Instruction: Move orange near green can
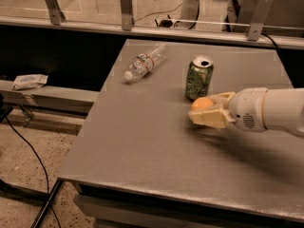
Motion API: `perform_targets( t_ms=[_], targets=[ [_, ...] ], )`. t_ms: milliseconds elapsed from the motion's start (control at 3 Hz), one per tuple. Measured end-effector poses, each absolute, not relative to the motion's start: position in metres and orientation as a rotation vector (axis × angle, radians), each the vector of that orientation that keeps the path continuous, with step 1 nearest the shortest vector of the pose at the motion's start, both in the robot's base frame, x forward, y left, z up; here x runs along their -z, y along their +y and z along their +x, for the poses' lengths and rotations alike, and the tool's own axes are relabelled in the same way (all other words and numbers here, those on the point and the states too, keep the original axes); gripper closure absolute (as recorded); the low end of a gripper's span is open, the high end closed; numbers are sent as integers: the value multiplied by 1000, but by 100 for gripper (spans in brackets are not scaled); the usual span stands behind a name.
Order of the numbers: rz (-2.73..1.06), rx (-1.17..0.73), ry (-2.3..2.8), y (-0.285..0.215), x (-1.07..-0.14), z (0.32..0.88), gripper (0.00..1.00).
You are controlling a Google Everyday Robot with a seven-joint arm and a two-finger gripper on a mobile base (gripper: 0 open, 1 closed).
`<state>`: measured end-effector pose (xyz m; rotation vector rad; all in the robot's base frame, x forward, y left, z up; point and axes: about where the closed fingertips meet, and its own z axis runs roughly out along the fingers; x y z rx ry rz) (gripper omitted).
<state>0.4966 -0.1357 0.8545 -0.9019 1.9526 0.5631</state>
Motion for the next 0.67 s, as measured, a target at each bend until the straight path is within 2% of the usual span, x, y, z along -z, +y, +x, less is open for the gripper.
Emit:
perform_targets(
  t_ms=[333, 667],
  targets=[
    [-773, -657, 2017, -154, -820, 513, 100],
    [-773, -657, 2017, -154, -821, 513, 100]
  ],
)
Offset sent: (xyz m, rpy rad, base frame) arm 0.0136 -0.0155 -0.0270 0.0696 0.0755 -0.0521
